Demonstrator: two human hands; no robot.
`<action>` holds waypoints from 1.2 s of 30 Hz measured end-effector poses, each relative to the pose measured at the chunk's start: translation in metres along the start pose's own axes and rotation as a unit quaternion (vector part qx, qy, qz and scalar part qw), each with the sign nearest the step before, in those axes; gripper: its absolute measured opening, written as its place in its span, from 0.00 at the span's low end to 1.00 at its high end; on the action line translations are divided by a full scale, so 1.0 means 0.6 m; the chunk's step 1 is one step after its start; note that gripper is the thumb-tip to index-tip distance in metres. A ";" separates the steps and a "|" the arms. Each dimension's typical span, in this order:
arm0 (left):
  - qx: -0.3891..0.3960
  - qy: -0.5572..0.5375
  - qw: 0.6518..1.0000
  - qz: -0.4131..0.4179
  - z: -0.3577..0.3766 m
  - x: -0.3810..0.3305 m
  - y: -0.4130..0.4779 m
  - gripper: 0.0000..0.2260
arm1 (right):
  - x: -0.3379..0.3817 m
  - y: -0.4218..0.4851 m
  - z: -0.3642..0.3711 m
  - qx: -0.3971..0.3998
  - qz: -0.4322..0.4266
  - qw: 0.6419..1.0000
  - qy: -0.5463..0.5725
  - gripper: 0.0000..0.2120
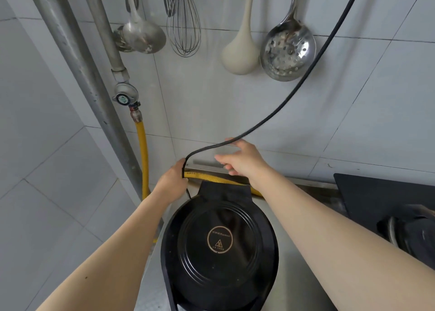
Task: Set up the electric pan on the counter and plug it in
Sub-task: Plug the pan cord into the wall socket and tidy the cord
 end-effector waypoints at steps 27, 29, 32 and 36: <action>0.079 0.059 0.995 0.008 0.104 -0.011 0.081 0.22 | -0.193 0.066 -0.053 -0.086 0.064 0.993 -0.049 0.08; 0.115 0.090 0.989 0.005 0.113 -0.008 0.083 0.22 | -0.202 0.062 -0.070 -0.117 0.069 0.988 -0.068 0.10; 0.136 0.093 0.986 -0.007 0.119 -0.004 0.081 0.23 | -0.202 0.051 -0.085 -0.146 0.082 0.982 -0.083 0.08; 0.123 0.090 0.988 -0.019 0.118 0.000 0.078 0.23 | -0.203 0.047 -0.084 -0.161 0.103 0.981 -0.026 0.06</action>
Point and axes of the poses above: each hand's wrist, its own y-axis towards the middle knuckle, its own z-axis out of the palm, x = y × z, the point moved 6 cm from there along y, towards the middle knuckle, and after that the axes turned 6 degrees about -z, right-handed, at the moved point
